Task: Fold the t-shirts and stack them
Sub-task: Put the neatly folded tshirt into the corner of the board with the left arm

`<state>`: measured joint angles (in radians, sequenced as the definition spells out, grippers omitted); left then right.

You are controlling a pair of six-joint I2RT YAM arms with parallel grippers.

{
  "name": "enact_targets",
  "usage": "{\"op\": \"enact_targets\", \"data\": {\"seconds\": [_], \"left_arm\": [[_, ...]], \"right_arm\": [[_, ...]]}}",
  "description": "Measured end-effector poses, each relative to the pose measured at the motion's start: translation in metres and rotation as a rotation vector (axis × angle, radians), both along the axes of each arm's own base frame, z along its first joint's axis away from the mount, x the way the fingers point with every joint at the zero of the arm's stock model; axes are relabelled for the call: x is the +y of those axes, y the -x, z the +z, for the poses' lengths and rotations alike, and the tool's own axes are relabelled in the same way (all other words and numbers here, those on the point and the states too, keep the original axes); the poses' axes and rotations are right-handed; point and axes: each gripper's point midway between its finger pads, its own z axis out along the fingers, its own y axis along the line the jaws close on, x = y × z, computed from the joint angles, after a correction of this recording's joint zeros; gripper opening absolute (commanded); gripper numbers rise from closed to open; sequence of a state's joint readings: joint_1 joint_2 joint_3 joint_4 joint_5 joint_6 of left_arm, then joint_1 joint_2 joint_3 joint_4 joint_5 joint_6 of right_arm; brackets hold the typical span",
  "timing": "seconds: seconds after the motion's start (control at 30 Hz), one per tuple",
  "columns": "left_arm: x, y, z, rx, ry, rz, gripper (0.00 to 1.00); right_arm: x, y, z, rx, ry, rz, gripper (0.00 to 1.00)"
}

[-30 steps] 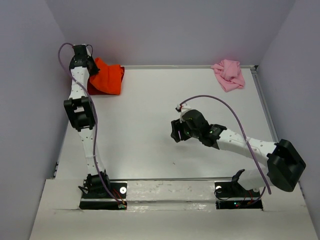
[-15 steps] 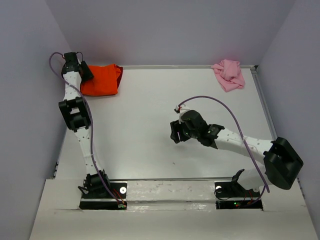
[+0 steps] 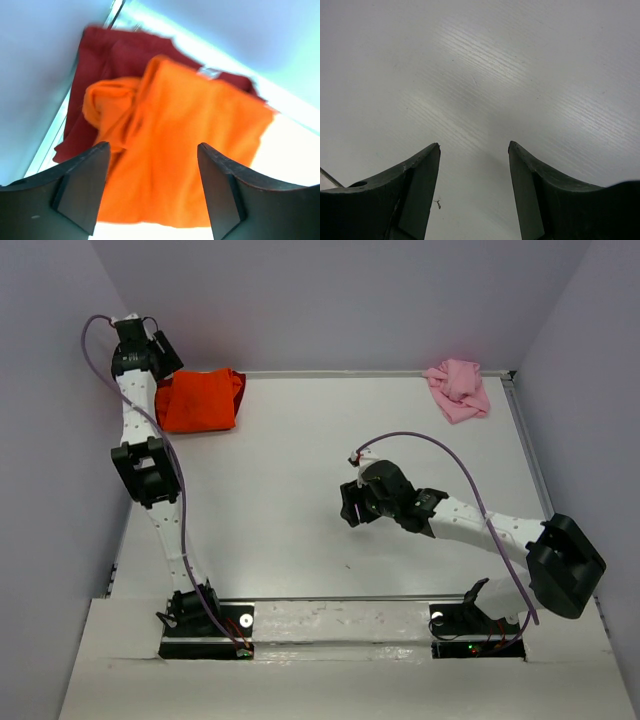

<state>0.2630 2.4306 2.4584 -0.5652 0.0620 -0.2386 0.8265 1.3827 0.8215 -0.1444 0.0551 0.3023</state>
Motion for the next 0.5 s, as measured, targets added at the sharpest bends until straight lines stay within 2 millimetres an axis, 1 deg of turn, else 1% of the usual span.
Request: {"op": "enact_targets", "data": {"seconds": [0.07, 0.1, 0.13, 0.2, 0.27, 0.33, 0.37, 0.4, 0.43, 0.47, 0.5], "left_arm": [[-0.010, 0.003, 0.040, -0.069, 0.005, -0.024, 0.81], [-0.017, 0.005, 0.068, -0.118, 0.003, -0.038, 0.81], [-0.020, 0.007, 0.082, -0.145, 0.001, -0.045, 0.81], [-0.039, 0.013, 0.129, -0.233, -0.004, -0.081, 0.81], [-0.067, 0.021, 0.173, -0.319, -0.010, -0.134, 0.81], [-0.108, 0.027, 0.210, -0.399, -0.001, -0.220, 0.81], [-0.131, 0.031, 0.224, -0.431, 0.006, -0.267, 0.81], [-0.148, 0.034, 0.232, -0.450, 0.011, -0.301, 0.81], [-0.170, 0.036, 0.238, -0.466, 0.019, -0.344, 0.81], [-0.198, 0.039, 0.240, -0.472, 0.028, -0.391, 0.81], [-0.214, 0.041, 0.237, -0.466, 0.034, -0.419, 0.81]], "right_arm": [[0.000, 0.000, 0.000, 0.000, 0.000, 0.000, 0.63], [0.000, 0.000, 0.000, -0.001, 0.000, -0.001, 0.63], [0.000, 0.000, 0.000, -0.001, -0.001, 0.000, 0.63], [0.000, -0.001, 0.000, -0.002, -0.002, -0.001, 0.63], [0.000, -0.001, 0.001, -0.003, -0.002, -0.001, 0.63], [-0.001, -0.001, 0.000, -0.005, 0.001, -0.006, 0.63], [-0.001, -0.002, 0.001, -0.010, 0.004, -0.012, 0.63], [-0.002, -0.003, 0.001, -0.012, 0.006, -0.016, 0.63], [-0.003, -0.004, 0.001, -0.016, 0.008, -0.022, 0.63], [-0.004, -0.005, 0.002, -0.021, 0.009, -0.029, 0.63], [-0.005, -0.006, 0.003, -0.027, 0.009, -0.037, 0.63]]}}
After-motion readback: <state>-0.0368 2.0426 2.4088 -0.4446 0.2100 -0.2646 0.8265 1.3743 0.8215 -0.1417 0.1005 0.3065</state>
